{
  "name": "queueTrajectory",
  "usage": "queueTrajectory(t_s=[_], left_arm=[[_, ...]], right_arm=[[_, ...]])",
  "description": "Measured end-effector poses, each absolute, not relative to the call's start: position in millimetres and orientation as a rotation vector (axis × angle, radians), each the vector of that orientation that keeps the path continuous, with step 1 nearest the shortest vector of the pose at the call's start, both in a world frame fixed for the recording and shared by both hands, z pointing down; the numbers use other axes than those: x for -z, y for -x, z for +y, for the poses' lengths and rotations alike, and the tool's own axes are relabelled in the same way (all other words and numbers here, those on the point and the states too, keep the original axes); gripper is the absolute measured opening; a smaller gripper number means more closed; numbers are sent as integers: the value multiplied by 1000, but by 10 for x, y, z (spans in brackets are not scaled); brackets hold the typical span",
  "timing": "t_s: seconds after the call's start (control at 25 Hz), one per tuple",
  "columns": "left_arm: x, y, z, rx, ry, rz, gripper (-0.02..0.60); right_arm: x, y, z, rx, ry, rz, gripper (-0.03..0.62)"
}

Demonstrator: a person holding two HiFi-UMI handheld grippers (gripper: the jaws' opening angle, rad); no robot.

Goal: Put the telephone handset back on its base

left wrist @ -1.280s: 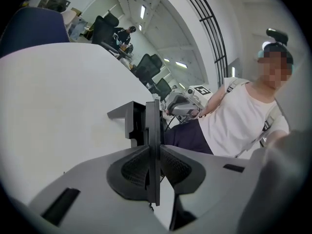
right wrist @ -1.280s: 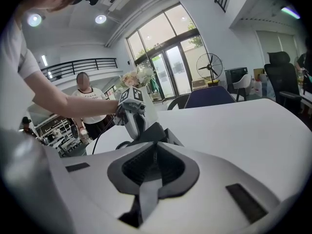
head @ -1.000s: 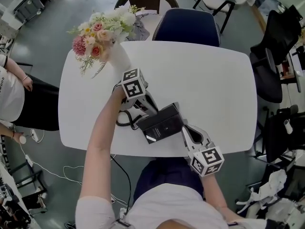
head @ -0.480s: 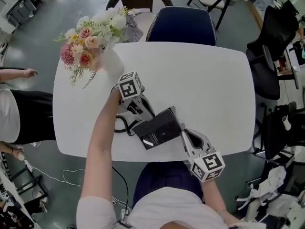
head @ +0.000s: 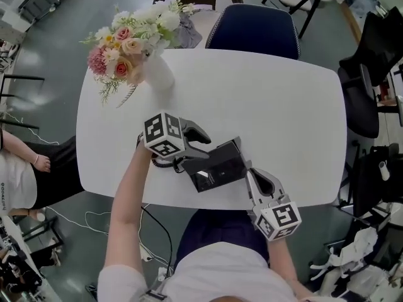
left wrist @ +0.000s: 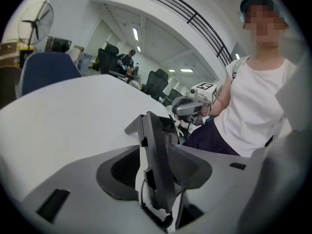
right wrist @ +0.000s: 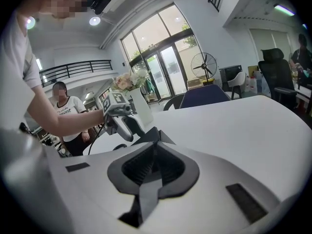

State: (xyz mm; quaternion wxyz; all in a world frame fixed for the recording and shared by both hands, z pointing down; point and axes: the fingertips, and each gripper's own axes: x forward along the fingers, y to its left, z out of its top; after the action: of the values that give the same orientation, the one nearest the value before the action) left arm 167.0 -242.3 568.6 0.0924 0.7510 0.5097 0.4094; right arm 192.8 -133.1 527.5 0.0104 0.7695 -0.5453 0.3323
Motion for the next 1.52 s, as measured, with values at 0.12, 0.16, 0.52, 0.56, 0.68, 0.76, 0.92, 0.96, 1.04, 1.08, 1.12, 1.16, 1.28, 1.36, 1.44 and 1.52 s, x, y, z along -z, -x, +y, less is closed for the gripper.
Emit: queueTrajectory(t_s=[0.12,0.16,0.52,0.56,0.68,0.76,0.92,0.96,1.04,1.08,1.12,1.16,1.28,1.36,1.44,1.52], left_arm=[[-5588,-1546,-2442,-1150,-2353,1307,193],[-5616,-1511,-2450,-1161,-2381,1242,193],[-5862,-1492,-2413,-1204,-2346,1126,83],[-5859,-1497,-2418,-1203,-2334,1134,84],[-5860,-1486,-2432,-1218,-2343,1130,86],[-5877,-1483,-2438,-1232,-2348,1127,97],[-5923,-1487,-2436,-1266,-2323,1135,137],[-5939,-1475,-2422,-1283,-2310,1152,137],[-5961,-1449,-2373,-1306,-2270,1203,121],[-5961,-1443,-2360,-1307,-2252,1222,114],[-5955,-1439,-2358,-1303,-2238,1233,107],[-5944,-1436,-2364,-1295,-2225,1239,103],[-5906,-1422,-2390,-1257,-2173,1253,87],[-5886,-1419,-2404,-1229,-2130,1270,84],[-5862,-1429,-2411,-1184,-2086,1286,83],[-5819,-1452,-2417,-1120,-2040,1298,80]], right_arm=[[-5258,-1904,-1339,-1026,-2390,-1724,43],[-5253,-1904,-1344,-1019,-2385,-1730,43],[-5236,-1913,-1456,-992,-2352,-1762,43],[-5244,-1922,-1455,-993,-2352,-1758,43],[-5258,-1930,-1441,-994,-2351,-1753,43],[-5261,-1936,-1426,-996,-2360,-1748,43],[-5297,-1957,-1405,-1011,-2365,-1737,43],[-5303,-1966,-1411,-1012,-2364,-1737,43],[-5306,-1984,-1424,-1013,-2366,-1736,43],[-5303,-1993,-1429,-1012,-2368,-1735,43],[-5300,-2002,-1435,-1011,-2368,-1735,43],[-5298,-2009,-1442,-1010,-2366,-1736,43],[-5300,-2015,-1448,-1009,-2359,-1734,43],[-5304,-2015,-1442,-1014,-2360,-1731,43],[-5314,-2010,-1432,-1021,-2360,-1728,43],[-5324,-2016,-1421,-1025,-2363,-1722,43]])
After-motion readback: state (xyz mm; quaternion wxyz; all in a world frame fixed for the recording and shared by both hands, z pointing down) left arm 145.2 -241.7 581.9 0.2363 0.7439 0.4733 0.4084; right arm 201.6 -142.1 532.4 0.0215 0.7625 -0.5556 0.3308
